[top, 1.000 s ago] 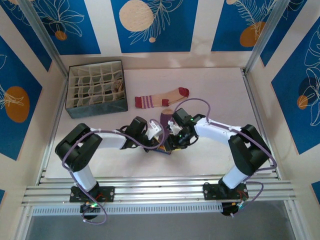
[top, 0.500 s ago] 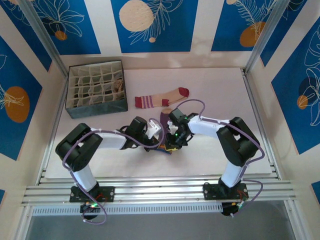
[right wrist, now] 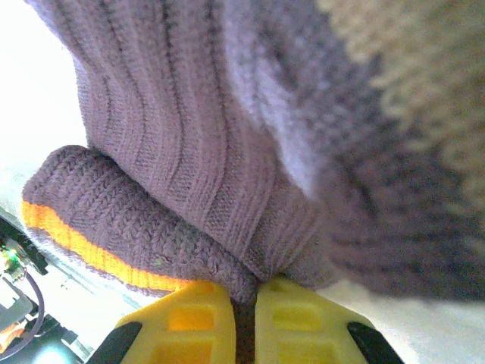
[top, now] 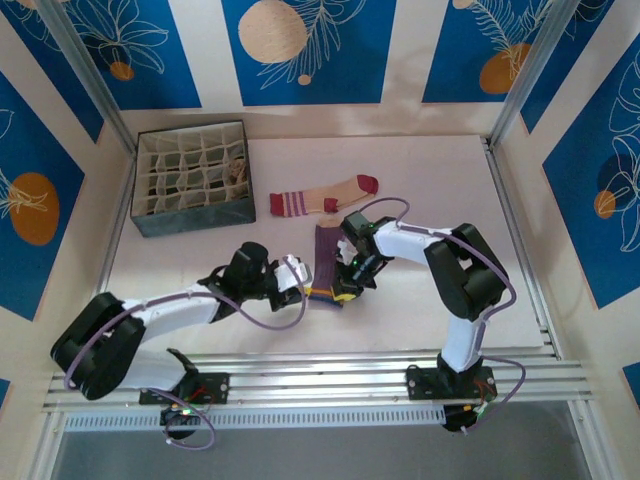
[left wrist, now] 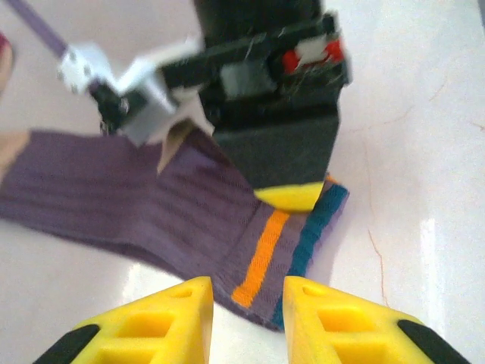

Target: Roll the socks

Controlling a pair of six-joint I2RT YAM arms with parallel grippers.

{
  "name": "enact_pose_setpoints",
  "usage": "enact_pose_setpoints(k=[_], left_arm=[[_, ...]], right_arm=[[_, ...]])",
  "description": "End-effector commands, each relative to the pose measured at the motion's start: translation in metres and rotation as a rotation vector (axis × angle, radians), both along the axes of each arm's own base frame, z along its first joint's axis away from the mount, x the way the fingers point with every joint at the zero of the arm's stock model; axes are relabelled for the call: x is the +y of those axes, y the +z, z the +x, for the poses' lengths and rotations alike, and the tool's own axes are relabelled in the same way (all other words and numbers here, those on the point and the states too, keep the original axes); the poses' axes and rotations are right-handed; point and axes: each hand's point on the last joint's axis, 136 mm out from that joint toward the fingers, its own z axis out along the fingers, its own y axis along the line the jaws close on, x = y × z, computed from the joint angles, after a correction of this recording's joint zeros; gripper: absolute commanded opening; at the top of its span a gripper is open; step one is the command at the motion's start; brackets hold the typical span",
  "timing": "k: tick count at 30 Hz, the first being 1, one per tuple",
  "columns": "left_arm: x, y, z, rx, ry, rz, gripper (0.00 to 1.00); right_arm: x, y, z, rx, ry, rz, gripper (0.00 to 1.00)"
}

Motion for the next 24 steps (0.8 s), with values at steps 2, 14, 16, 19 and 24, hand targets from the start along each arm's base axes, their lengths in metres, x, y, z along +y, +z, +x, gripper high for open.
enact_pose_setpoints(k=[2,14,16,19,24], left_arm=[[-0.007,-0.007,-0.021,-0.224,-0.164,0.102,0.30],[-0.035,-0.040,-0.018,-0.390,-0.262,0.263,0.40],[-0.037,-0.046,-0.015,-0.395,-0.270,0.280,0.40],[-0.040,-0.057,-0.013,-0.394,-0.287,0.309,0.40],[-0.039,-0.076,-0.006,-0.406,-0.275,0.373,0.39]], right_arm=[[-0.034,-0.035,-0.021,0.076,0.044,-0.191,0.07],[-0.032,-0.031,-0.024,0.086,0.093,-0.177,0.06],[-0.031,-0.030,-0.025,0.085,0.098,-0.174,0.06],[-0.030,-0.029,-0.025,0.085,0.105,-0.169,0.05],[-0.028,-0.026,-0.026,0.084,0.117,-0.157,0.05]])
